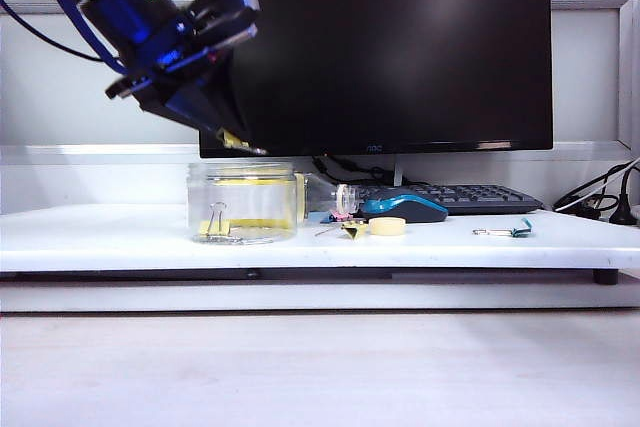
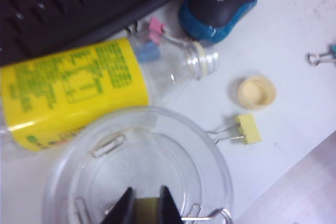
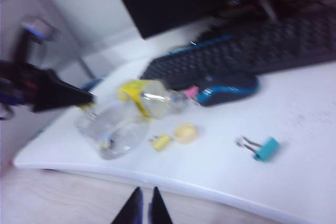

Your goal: Pick up the clips with the largest number of clips of the same color on the table and place them in a round transparent plastic box.

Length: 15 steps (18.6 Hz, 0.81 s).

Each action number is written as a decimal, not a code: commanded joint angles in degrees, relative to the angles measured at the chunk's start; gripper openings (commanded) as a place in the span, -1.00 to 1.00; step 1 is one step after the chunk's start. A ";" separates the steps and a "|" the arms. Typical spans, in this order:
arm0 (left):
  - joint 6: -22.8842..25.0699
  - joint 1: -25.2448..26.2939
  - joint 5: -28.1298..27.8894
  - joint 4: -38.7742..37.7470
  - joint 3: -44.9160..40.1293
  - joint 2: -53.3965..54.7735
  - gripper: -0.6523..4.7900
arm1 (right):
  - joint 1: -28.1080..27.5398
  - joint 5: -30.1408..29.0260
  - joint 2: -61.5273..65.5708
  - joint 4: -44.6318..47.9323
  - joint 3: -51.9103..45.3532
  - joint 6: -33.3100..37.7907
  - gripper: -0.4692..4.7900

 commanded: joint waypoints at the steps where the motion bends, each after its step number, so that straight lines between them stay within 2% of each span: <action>1: 0.04 -0.04 0.24 -0.44 0.15 1.42 -0.46 | -0.02 -0.46 -0.11 1.07 0.24 0.48 -0.71; 8: 0.02 -0.04 0.17 1.84 0.20 2.16 -0.41 | 0.00 -0.46 -0.11 1.07 0.24 0.52 -0.71; 10: 0.02 -0.04 0.20 3.10 0.28 1.68 -0.11 | 0.02 -0.20 -0.11 1.09 0.24 0.50 -0.71; 15: 1.51 -0.02 0.02 2.75 3.58 -6.05 -0.07 | 0.04 1.11 -0.11 2.21 0.26 0.48 -0.79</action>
